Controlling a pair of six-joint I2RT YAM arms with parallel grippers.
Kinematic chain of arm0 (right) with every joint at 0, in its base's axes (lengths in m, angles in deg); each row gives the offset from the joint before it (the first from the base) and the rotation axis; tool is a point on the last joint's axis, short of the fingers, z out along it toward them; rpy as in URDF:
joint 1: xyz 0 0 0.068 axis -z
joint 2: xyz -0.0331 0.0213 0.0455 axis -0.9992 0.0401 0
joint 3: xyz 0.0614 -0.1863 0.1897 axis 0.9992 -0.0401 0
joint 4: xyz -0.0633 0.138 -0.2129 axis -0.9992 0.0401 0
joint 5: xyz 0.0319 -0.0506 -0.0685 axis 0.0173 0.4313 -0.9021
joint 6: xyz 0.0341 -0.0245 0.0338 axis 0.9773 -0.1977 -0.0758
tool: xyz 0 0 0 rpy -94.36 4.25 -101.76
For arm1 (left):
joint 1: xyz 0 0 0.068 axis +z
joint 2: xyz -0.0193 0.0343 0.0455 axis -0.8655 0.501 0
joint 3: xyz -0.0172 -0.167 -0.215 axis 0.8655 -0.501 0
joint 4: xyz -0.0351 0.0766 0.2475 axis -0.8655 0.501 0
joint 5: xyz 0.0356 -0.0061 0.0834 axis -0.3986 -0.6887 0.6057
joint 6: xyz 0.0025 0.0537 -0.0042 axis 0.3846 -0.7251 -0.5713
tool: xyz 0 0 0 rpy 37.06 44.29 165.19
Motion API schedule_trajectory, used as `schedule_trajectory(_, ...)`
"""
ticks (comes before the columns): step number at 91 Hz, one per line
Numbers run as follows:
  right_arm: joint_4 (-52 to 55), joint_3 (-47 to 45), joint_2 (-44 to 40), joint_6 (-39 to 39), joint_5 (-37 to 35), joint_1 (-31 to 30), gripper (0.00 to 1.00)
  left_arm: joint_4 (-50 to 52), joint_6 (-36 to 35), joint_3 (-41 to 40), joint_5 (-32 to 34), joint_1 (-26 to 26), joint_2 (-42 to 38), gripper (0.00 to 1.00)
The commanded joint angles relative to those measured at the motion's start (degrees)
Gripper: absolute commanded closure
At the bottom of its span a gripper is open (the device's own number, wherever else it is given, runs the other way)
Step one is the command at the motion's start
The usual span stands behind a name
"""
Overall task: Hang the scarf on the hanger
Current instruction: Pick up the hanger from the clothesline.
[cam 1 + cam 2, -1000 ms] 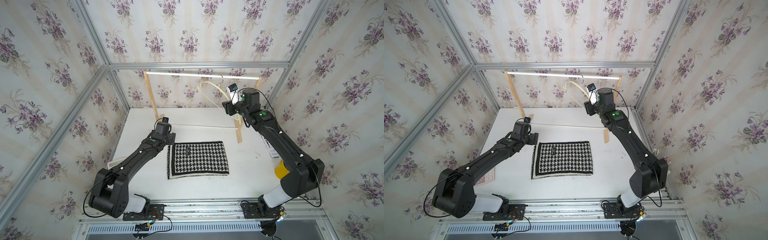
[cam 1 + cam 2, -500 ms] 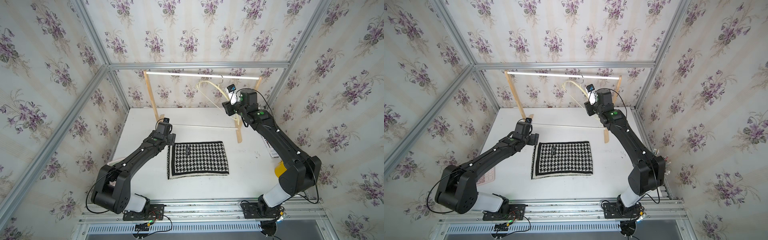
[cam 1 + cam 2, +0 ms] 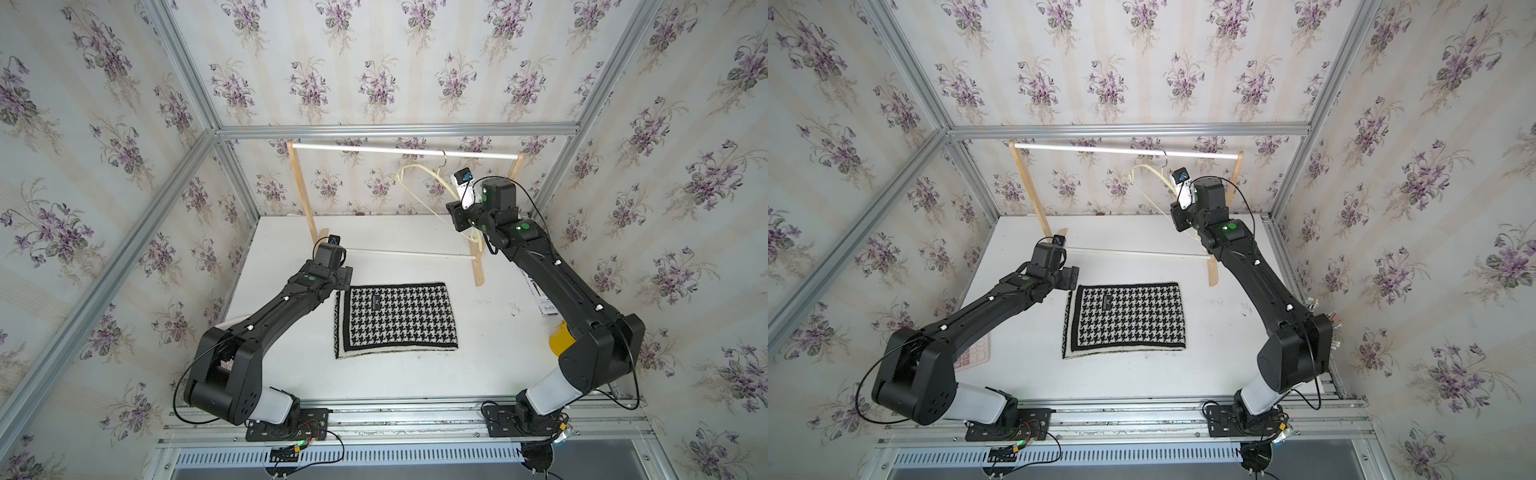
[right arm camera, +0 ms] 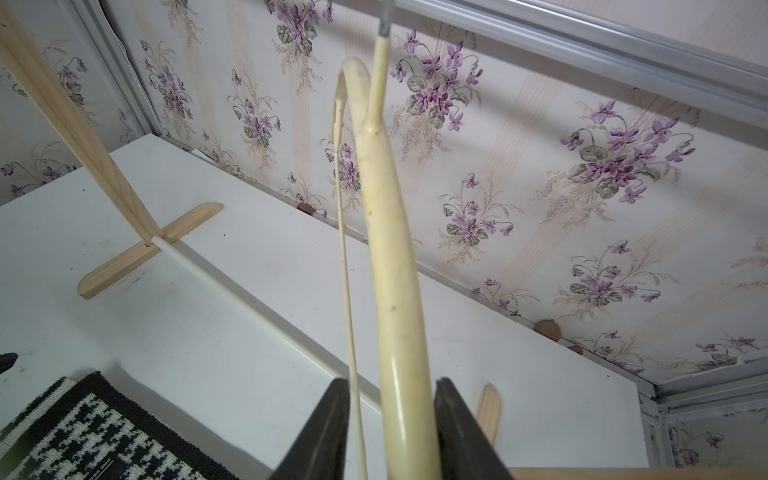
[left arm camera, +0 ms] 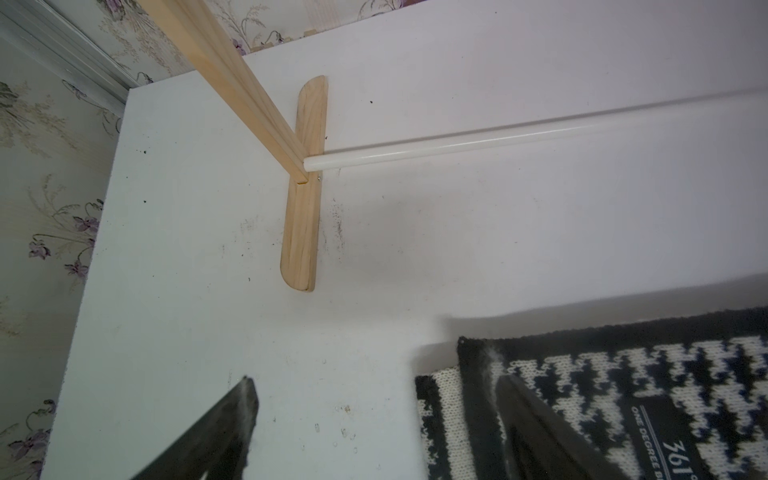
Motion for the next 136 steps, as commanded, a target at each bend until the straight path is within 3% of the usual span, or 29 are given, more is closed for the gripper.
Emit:
schedule_trajectory(1,-1.45,0.12,-0.06,0.59,1.26,-0.03,0.70,0.20,-0.61,0.59,0.85,-0.10,0.20,0.09)
schedule_trajectory(7,-1.37,0.18,-0.26,0.72,1.66,-0.10,0.75,0.30,-0.61,0.76,1.03,-0.14,0.29,0.09)
schedule_trajectory(40,-0.15,1.35,0.32,0.65,1.88,-1.01,0.77,0.92,-0.56,1.67,1.35,-0.57,1.25,0.09)
schedule_trajectory(44,-0.16,1.35,0.39,0.69,1.60,-1.06,0.81,1.00,-0.56,1.69,1.42,-0.63,1.27,0.09)
schedule_trajectory(50,-0.32,1.35,0.43,1.09,0.85,-1.03,1.00,1.09,-0.56,1.77,1.69,-0.75,1.24,0.09)
schedule_trajectory(123,-6.48,1.11,-4.23,5.54,-3.09,-2.86,1.00,1.36,-1.17,2.37,3.21,-1.29,1.12,0.09)
schedule_trajectory(136,-7.68,-2.37,-5.73,6.41,-3.12,-3.19,1.00,2.10,-1.00,3.39,3.06,-1.54,0.92,0.09)
